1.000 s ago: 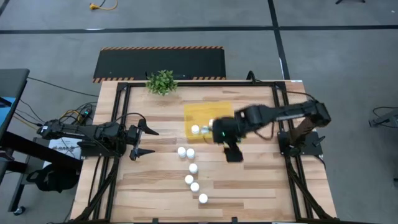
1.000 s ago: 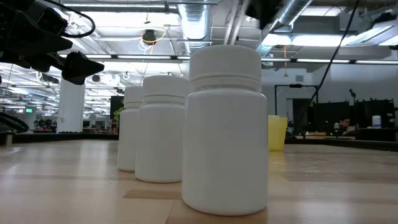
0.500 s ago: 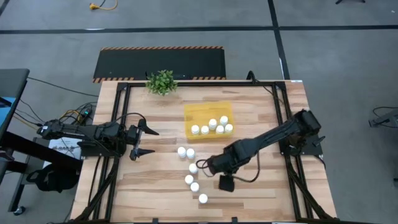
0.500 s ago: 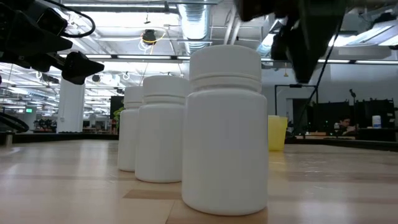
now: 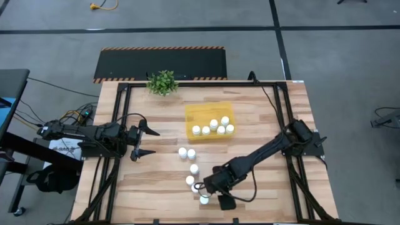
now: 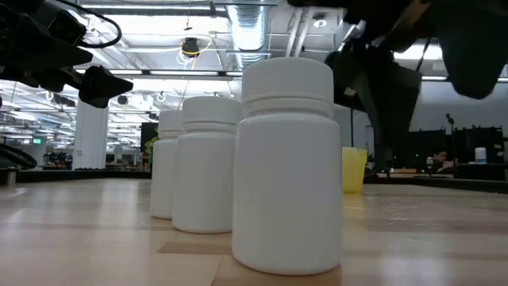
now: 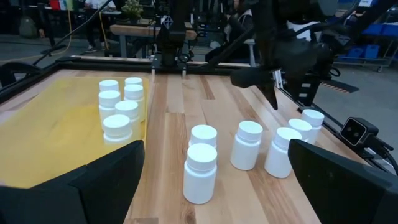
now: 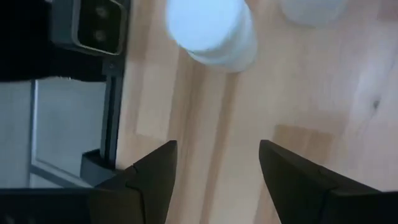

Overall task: Pick and place pill bottles into a basket
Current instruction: Put the white medicine bottle into the yellow bin

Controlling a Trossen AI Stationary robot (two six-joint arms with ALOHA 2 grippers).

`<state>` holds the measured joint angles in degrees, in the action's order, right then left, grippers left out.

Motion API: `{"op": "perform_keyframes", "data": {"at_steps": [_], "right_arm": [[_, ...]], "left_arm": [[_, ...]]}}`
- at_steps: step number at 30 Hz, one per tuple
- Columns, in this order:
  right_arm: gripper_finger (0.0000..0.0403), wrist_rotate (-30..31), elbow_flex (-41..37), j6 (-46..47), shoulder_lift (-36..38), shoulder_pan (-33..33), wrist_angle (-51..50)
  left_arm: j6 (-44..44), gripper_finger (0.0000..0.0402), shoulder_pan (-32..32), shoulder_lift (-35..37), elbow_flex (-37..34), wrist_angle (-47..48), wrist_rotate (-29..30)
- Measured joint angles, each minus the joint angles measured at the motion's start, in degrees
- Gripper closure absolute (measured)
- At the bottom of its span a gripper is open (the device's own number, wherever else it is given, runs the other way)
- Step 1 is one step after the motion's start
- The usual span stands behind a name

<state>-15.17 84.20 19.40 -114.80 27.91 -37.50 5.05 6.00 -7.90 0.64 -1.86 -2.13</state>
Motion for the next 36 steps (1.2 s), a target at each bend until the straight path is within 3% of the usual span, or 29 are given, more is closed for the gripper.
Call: {"op": "perform_keyframes", "data": {"at_steps": [12,36], "right_arm": [[0.0185,8.5,0.0,-14.6,0.0,-0.4,0.3],[0.0185,9.5,0.0,-10.8,0.0,0.8,0.7]], "left_arm": [[0.5,0.0015,0.0,0.0,0.0,0.0,0.0],[0.5,0.0015,0.0,0.0,0.0,0.0,0.0]]}}
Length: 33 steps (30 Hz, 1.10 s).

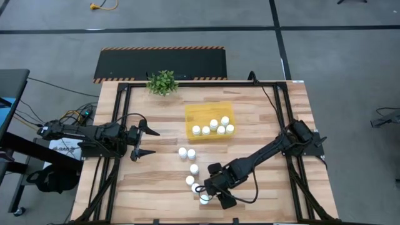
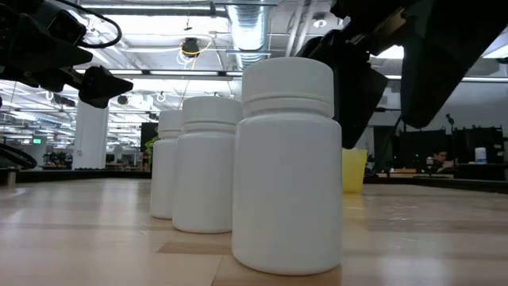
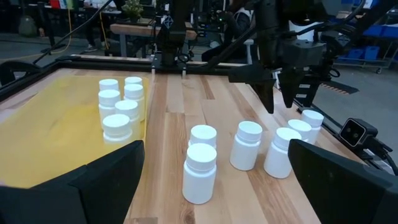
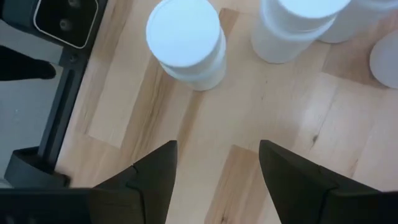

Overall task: Pick and place pill bottles into a basket
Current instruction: Put the white medicine bottle into the yellow bin

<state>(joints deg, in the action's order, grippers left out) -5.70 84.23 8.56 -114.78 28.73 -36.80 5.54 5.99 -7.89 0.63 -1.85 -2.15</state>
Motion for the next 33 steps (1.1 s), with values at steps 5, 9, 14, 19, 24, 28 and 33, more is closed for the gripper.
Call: {"op": "perform_keyframes", "data": {"at_steps": [5,9,14,19,24,28,33], "right_arm": [[0.0185,1.6,0.0,0.0,0.0,0.2,1.1],[0.0185,1.7,0.0,0.4,0.0,0.2,2.8],[0.0185,1.7,0.0,0.3,0.0,0.4,5.3],[0.0185,1.7,0.0,-1.5,0.0,1.3,7.3],[0.0185,2.1,0.0,-3.7,0.0,1.9,9.4],[0.0185,3.5,0.0,-5.3,0.0,2.2,9.8],[0.0185,3.7,0.0,-6.7,0.0,2.2,10.2]], "left_arm": [[-0.5,0.0015,0.0,0.0,0.0,0.0,0.0],[0.0,0.0015,0.0,0.0,0.0,0.0,0.0],[-0.4,0.0015,0.0,0.0,0.0,0.0,0.0],[-0.5,0.0015,0.0,0.0,0.0,0.0,0.0],[0.0,0.0015,0.0,0.0,0.0,0.0,0.0],[-0.5,0.0015,0.0,0.0,0.0,0.0,0.0],[-0.1,0.0015,0.0,0.0,0.0,0.0,0.0]]}}
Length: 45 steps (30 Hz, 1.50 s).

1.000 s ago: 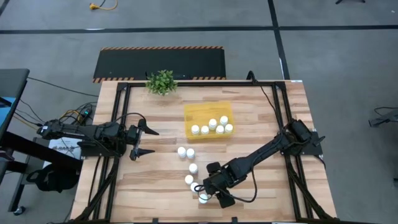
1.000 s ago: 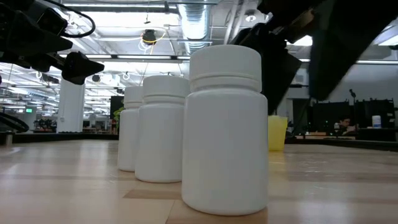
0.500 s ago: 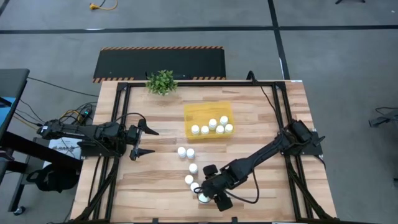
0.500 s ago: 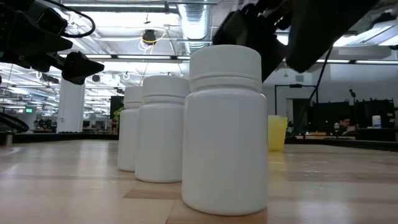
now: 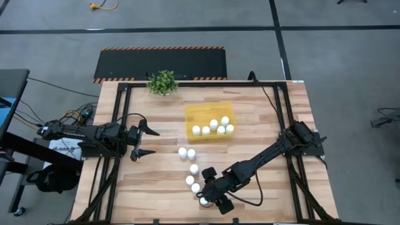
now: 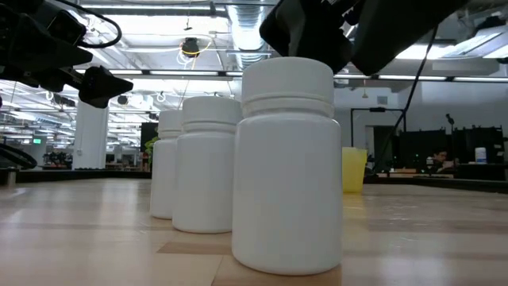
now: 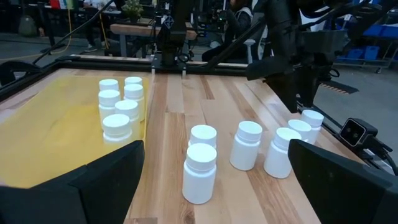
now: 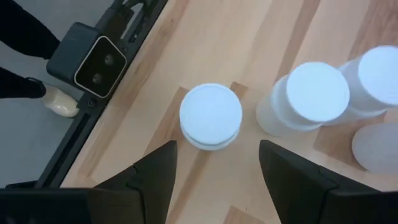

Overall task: Pick and place pill bottles into a basket
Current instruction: Put the white medicine bottle into the yellow bin

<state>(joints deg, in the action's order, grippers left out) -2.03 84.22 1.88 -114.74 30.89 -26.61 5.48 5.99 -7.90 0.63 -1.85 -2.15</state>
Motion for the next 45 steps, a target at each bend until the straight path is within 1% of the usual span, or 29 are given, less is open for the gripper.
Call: {"op": "perform_keyframes", "data": {"at_steps": [10,28,45], "right_arm": [[0.0185,0.6,0.0,-1.0,-0.7,0.2,2.6],[0.0185,0.6,0.0,-3.8,-0.8,0.2,2.7],[0.0185,0.6,-1.2,-3.9,-0.8,0.1,4.3]], "left_arm": [[-0.4,0.0015,0.0,0.0,0.0,0.0,0.0],[-0.4,0.0015,0.0,0.0,0.0,0.0,0.0],[-0.4,0.0015,0.0,0.0,0.0,0.0,0.0]]}}
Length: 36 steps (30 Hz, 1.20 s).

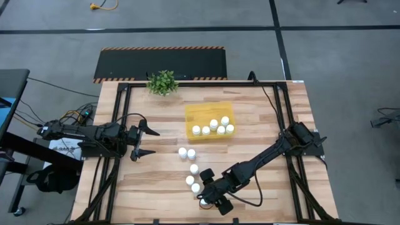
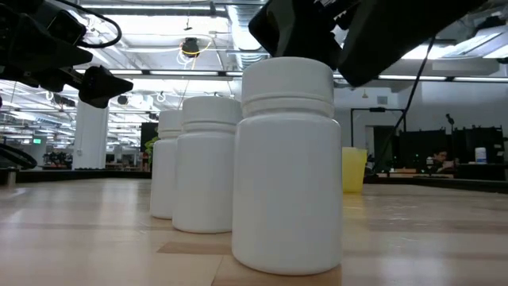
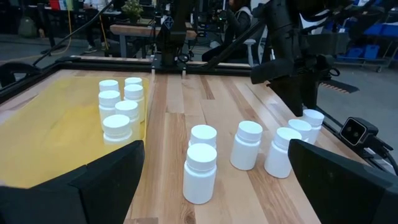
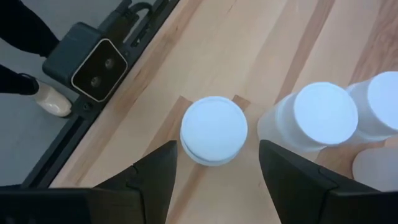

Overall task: Pick and place pill bottles into a basket
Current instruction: Put the white medicine bottle into the yellow bin

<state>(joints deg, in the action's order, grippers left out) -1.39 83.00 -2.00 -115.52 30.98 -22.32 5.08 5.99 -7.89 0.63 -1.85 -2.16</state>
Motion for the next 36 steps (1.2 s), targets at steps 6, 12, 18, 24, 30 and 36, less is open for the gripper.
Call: {"op": "perform_keyframes", "data": {"at_steps": [6,12,18,24,30,36], "right_arm": [[0.0185,0.0,0.0,-0.2,0.0,0.0,0.7],[0.0184,0.0,0.0,-1.0,0.0,0.0,1.0],[0.0184,0.0,-0.9,-1.0,0.0,0.0,1.8],[0.0184,-0.2,-1.4,-1.0,-0.1,0.0,1.6],[0.0184,-0.6,-1.4,-0.6,-1.8,0.0,3.0],[0.0184,-3.1,-1.5,0.9,-4.1,0.5,7.5]], "left_arm": [[0.0,0.0015,0.0,0.0,0.0,0.0,0.0],[0.4,0.0015,0.0,0.0,0.0,0.0,0.0],[0.3,0.0015,0.0,0.0,0.0,0.0,0.0],[0.0,0.0015,0.0,0.0,0.0,0.0,0.0],[0.0,0.0015,0.0,0.0,0.0,0.0,0.0],[0.4,0.0015,0.0,0.0,0.0,0.0,0.0]]}}
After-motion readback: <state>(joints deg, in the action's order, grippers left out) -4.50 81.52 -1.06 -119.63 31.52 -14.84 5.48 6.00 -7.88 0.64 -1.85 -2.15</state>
